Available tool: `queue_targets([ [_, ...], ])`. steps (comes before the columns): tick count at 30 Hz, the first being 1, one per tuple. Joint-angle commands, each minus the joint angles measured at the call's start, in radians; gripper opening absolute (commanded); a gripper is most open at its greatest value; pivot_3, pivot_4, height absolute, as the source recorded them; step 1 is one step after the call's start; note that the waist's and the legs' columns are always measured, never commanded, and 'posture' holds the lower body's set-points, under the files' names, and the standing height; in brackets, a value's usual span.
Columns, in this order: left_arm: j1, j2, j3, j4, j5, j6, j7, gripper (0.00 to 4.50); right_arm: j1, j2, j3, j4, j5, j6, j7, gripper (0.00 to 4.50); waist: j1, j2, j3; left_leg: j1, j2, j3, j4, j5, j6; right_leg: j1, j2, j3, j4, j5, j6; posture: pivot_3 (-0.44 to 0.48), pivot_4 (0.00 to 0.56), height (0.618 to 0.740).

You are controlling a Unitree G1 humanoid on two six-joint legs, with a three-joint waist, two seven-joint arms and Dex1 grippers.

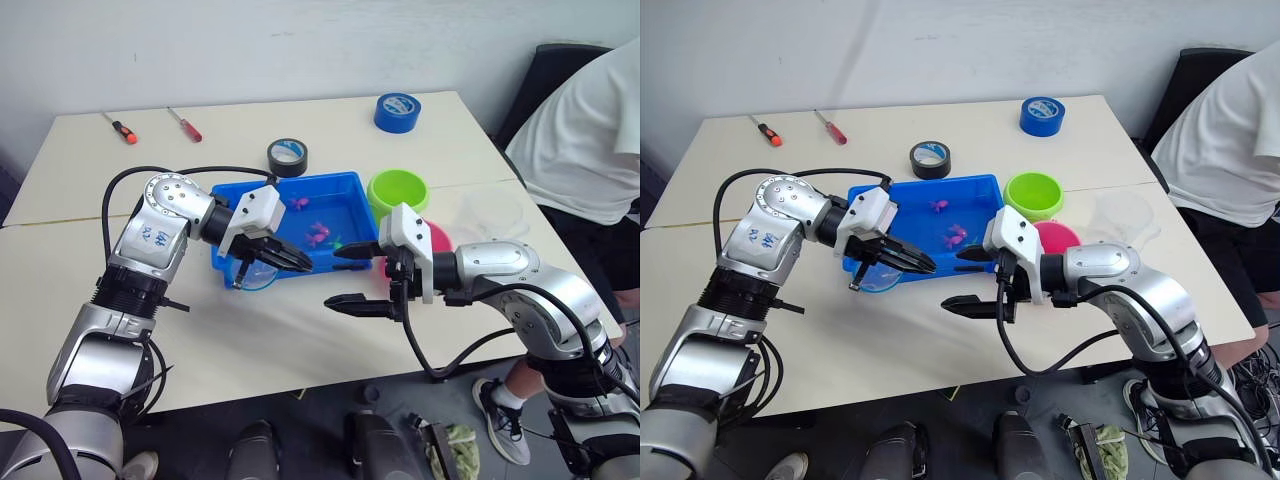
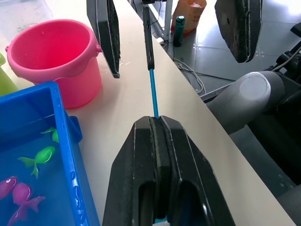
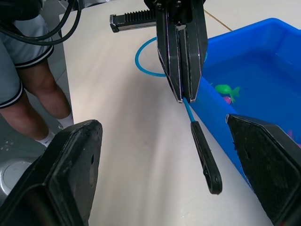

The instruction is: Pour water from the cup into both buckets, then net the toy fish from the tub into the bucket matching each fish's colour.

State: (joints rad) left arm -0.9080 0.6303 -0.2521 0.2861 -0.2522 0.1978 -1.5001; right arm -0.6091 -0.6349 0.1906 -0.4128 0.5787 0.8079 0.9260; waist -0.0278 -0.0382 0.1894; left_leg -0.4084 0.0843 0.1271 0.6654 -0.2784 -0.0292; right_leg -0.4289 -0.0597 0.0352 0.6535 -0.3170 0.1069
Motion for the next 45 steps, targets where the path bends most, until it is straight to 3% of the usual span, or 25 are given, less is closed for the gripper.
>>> queue_targets([
  [1,-0.023,0.004,0.013,-0.034,-0.013,0.007,-0.030,0.07,-0.024,0.013,0.000,-0.004,-0.002,-0.016,0.006,4.50,0.000,0.000,0.000,0.000,0.000,0.000,0.000,0.000,0.000,0.000,0.000,0.000,0.000,0.000,0.000,0.000,0.150,0.731],
  [4,-0.026,0.002,0.014,-0.034,-0.014,0.011,-0.030,0.07,-0.028,0.015,0.003,0.001,-0.008,-0.012,0.004,4.50,0.000,0.000,0.000,0.000,0.000,0.000,0.000,0.000,0.000,0.000,0.000,0.000,0.000,0.000,0.000,0.000,0.150,0.731],
  [13,-0.032,0.006,0.014,-0.027,-0.012,0.016,-0.031,0.00,-0.028,0.013,0.001,0.002,-0.015,-0.004,0.005,0.15,0.000,0.000,0.000,0.000,0.000,0.000,0.000,0.000,0.000,0.000,0.000,0.000,0.000,0.000,0.000,0.000,0.150,0.731],
  [27,-0.046,0.013,0.002,0.000,0.019,0.081,0.006,0.00,-0.026,0.010,-0.012,-0.001,-0.006,-0.002,0.010,0.06,0.000,0.000,0.000,0.000,0.000,0.000,0.000,0.000,0.000,0.000,0.000,0.000,0.000,0.000,0.000,0.000,0.150,0.731],
  [28,-0.046,0.012,0.004,0.002,0.021,0.076,0.012,0.53,-0.026,0.009,-0.014,-0.002,-0.005,0.000,0.010,0.00,0.000,0.000,0.000,0.000,0.000,0.000,0.000,0.000,0.000,0.000,0.000,0.000,0.000,0.000,0.000,0.000,0.150,0.731],
  [30,-0.045,0.006,0.019,0.000,0.014,0.073,0.025,1.00,-0.025,0.006,-0.017,-0.003,-0.003,0.001,0.010,0.00,0.000,0.000,0.000,0.000,0.000,0.000,0.000,0.000,0.000,0.000,0.000,0.000,0.000,0.000,0.000,0.000,0.150,0.731],
  [36,-0.069,0.014,0.137,-0.001,-0.046,0.129,0.103,3.56,-0.023,-0.001,-0.029,-0.003,-0.005,-0.003,0.010,0.00,0.000,0.000,0.000,0.000,0.000,0.000,0.000,0.000,0.000,0.000,0.000,0.000,0.001,0.000,0.000,0.000,0.150,0.731],
  [38,-0.107,0.063,0.230,-0.003,-0.121,0.271,0.130,4.42,-0.020,0.000,-0.037,-0.003,-0.007,-0.007,0.003,0.00,-0.001,0.000,0.000,0.000,0.000,0.000,0.000,0.000,0.000,0.000,0.000,0.000,0.001,0.000,0.000,0.000,0.150,0.731],
  [40,-0.142,0.116,0.310,0.016,-0.166,0.373,0.168,4.42,-0.017,0.003,-0.049,-0.002,-0.008,-0.011,-0.009,0.00,-0.006,0.000,0.000,0.000,0.000,0.000,0.000,0.000,0.000,0.000,0.000,0.000,0.001,0.000,0.000,0.000,0.150,0.731],
  [45,-0.125,0.229,0.399,0.055,-0.165,0.387,0.215,4.42,-0.021,0.004,-0.076,0.024,-0.024,-0.026,-0.039,0.00,-0.004,0.001,0.000,0.001,0.000,0.000,-0.001,0.000,0.000,0.000,0.001,0.000,0.001,0.000,0.000,0.000,0.150,0.731],
])
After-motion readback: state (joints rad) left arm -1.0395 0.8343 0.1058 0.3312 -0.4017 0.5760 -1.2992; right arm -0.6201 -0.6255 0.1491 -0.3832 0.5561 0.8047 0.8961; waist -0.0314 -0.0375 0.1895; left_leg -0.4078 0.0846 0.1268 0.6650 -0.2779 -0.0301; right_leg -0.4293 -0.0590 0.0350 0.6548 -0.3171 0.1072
